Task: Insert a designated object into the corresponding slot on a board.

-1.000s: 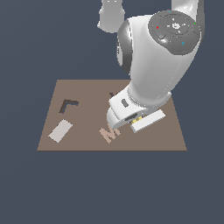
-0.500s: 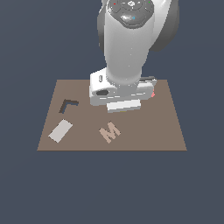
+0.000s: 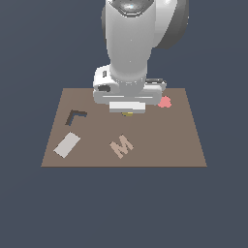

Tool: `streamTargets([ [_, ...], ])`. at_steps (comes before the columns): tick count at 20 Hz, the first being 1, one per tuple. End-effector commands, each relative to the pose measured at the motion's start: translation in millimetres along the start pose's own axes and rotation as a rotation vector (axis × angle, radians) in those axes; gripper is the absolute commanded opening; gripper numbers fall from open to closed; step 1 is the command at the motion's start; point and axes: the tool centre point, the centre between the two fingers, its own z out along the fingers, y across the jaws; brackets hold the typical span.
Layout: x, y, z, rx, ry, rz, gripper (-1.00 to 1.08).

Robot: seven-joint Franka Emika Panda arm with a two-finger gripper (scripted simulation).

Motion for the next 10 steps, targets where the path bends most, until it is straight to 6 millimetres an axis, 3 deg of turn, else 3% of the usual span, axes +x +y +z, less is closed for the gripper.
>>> streamTargets([
  [1, -3.6, 1.3, -0.3, 0.000, 0.000, 0.018, -1.00],
  [10, -4.0, 1.0, 3.3, 0.000, 0.000, 0.019, -1.00],
])
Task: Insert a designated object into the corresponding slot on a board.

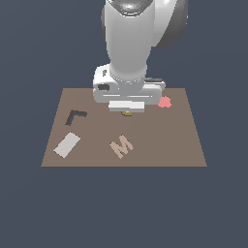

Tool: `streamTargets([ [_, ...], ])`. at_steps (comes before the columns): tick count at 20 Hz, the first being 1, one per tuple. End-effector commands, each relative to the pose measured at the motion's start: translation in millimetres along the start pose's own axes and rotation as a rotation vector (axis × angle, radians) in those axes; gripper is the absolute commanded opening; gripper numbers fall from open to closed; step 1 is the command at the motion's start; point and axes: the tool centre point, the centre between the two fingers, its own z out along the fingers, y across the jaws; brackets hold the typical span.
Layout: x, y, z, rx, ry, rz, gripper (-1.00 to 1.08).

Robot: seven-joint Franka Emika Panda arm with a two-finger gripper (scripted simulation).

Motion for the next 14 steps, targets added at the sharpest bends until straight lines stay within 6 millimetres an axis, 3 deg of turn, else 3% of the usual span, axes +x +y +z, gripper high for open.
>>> streamTargets([
  [1, -0.2, -0.1, 4.8, 0.000, 0.000, 0.000, -1.00],
  [4, -0.2, -0.5, 8.5, 0.000, -0.001, -0.001, -1.00],
  [5, -0.2, -0.5, 8.5, 0.000, -0.001, -0.001, 1.00],
  [14, -0.2, -0.5, 8.5, 0.000, -0.001, -0.001, 1.00],
])
